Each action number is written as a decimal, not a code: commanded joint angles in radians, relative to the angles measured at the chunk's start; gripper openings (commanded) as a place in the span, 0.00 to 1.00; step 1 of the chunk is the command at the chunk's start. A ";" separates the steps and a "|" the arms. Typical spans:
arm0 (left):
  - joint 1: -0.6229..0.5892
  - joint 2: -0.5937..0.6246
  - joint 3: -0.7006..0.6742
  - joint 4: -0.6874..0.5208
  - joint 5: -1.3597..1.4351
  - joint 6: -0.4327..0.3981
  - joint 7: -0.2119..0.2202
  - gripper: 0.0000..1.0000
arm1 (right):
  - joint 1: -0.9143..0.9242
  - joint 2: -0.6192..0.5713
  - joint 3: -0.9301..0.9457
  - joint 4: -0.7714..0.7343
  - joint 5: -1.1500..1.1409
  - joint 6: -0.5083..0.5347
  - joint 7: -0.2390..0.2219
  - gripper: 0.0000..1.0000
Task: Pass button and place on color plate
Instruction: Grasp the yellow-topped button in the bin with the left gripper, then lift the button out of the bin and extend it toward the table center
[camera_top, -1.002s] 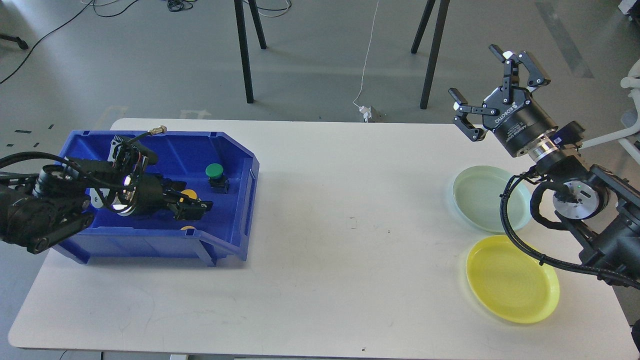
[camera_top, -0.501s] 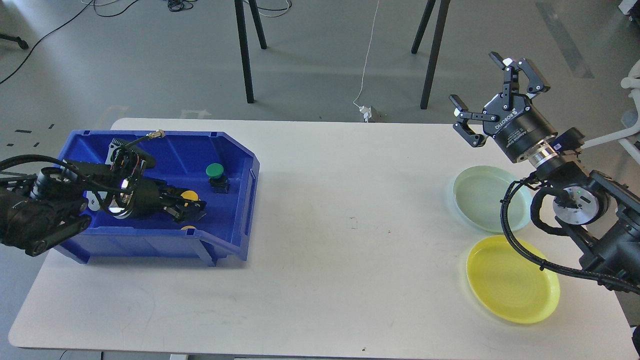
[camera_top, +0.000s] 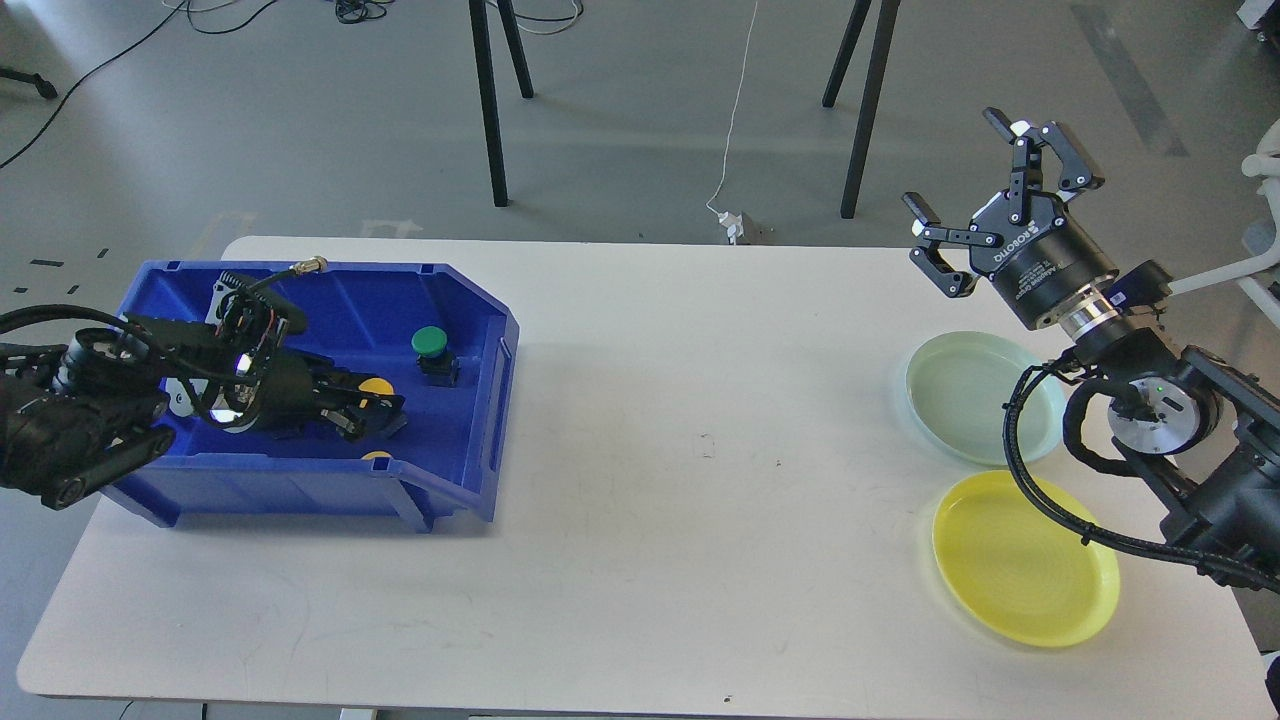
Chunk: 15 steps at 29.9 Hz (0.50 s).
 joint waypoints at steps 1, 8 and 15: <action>-0.052 0.059 -0.016 -0.037 -0.006 -0.010 0.000 0.10 | -0.001 0.000 0.003 0.000 0.000 0.000 0.000 0.99; -0.151 0.269 -0.193 -0.275 -0.078 -0.209 0.000 0.09 | -0.002 0.002 0.008 0.000 0.000 0.000 0.000 0.99; -0.126 0.359 -0.416 -0.544 -0.401 -0.402 0.000 0.09 | -0.062 -0.014 0.044 0.011 0.002 0.000 0.021 0.99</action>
